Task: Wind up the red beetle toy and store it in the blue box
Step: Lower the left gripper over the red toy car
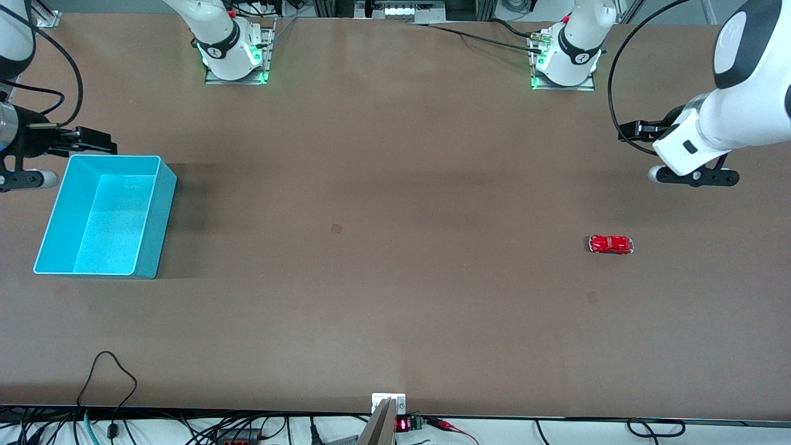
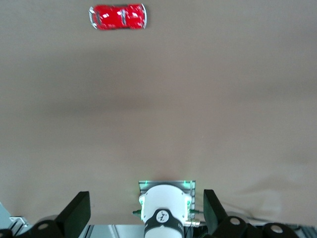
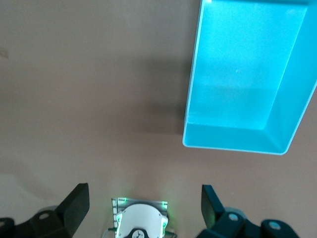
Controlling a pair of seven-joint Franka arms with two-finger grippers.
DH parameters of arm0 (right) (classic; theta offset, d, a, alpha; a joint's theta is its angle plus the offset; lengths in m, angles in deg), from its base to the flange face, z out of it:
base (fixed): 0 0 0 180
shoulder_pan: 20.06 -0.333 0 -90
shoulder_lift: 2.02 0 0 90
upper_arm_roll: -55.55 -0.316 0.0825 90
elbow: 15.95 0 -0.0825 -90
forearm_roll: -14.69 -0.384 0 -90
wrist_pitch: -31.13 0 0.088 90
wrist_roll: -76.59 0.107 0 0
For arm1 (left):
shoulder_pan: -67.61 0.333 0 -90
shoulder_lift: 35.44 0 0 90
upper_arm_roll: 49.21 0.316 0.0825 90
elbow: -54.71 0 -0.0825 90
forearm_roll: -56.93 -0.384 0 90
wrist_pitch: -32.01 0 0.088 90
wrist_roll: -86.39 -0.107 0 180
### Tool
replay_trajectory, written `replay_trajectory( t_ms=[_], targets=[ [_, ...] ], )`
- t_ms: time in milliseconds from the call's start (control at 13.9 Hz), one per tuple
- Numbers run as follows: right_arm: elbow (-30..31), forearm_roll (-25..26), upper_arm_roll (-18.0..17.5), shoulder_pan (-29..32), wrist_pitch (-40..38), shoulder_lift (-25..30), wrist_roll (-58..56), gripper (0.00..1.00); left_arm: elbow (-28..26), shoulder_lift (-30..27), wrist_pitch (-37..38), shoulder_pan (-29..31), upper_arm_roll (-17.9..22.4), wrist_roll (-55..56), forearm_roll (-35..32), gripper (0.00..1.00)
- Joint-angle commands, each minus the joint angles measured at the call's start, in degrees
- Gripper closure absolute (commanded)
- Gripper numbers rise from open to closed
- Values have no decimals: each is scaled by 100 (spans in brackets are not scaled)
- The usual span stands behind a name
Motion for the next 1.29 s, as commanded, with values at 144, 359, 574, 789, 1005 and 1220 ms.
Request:
replay_trajectory(
  t_ms=[144, 359, 574, 789, 1005, 1220],
  targets=[
    [-75, 10, 4, 216, -382, -86, -18, 0, -198, 53, -267, 95, 3, -2517, -192, 0],
    [-84, 28, 4, 216, -382, -95, -18, 0, -750, 202, -1363, 244, 3, -4566, -455, 0],
    [-84, 45, -5, 199, -382, -95, -18, 0, -1295, 448, -2908, 533, 3, -6465, -685, 0],
    [-84, 45, -5, 199, -382, -95, -9, 0, -1735, 834, -4535, 736, 3, -7557, -685, 0],
    [-101, 54, -5, 190, -382, -95, -18, 0, -2008, 1466, -5890, 973, 3, -8323, -685, 0],
    [-93, 54, -5, 181, -374, -95, -9, 0, -2035, 1933, -6464, 1097, -5, -8641, -685, 0]
  ],
)
